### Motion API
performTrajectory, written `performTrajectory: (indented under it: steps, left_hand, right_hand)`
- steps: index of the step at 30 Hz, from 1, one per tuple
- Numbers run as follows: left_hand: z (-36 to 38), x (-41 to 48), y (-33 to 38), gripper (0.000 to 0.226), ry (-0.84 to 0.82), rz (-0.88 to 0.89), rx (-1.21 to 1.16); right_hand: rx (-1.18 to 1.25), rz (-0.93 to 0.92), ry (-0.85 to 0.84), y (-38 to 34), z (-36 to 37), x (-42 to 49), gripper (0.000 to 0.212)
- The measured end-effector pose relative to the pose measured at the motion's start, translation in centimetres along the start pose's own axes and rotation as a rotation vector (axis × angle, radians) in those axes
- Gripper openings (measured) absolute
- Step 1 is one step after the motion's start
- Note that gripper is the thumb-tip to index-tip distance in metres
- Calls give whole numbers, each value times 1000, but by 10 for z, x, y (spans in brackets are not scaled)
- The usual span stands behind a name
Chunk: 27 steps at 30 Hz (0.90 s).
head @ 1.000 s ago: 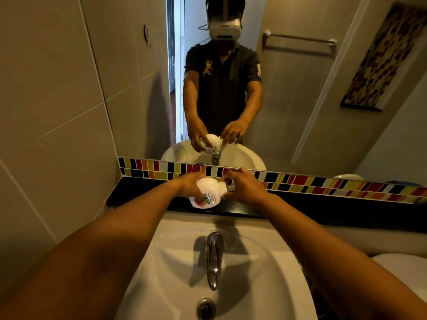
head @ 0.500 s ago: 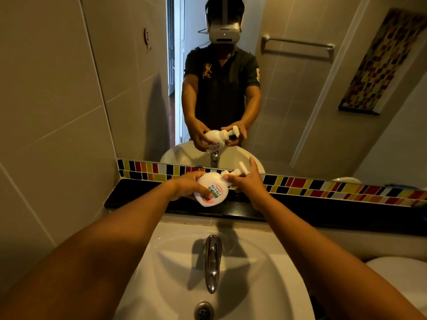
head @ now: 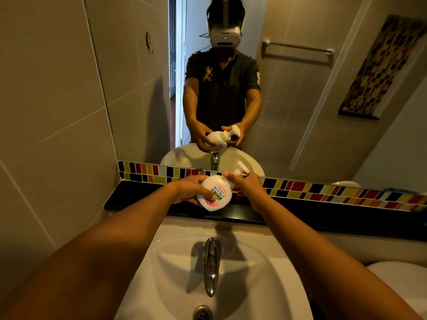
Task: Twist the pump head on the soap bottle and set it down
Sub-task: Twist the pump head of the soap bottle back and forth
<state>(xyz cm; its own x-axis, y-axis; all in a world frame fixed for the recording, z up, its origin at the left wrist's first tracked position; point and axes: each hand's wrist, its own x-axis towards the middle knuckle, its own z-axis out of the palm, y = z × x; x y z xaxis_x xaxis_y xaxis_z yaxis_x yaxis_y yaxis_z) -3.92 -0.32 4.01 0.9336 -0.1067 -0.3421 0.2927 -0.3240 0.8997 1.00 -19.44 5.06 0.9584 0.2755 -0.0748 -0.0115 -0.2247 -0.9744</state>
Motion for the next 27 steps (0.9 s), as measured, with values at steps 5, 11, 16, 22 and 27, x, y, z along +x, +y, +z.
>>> performTrajectory:
  steps: [5,11,16,22,27]
  left_hand:
    - [2,-1,6,51,11,14,-37]
    - [1,0,8,47,13,30,-34]
    - [6,1,9,46,14,33,-29]
    - [0,0,8,48,35,34,-18]
    - [4,0,10,45,31,41,8]
  right_hand:
    - [8,66,-189,-4,-8,0,34]
    - [-5,53,-186,0,-16,6,31]
    - [-8,56,-182,0,-14,1,44]
    - [68,109,-286,-1,-21,3,33]
    - [-47,70,-200,-2,-16,2,36]
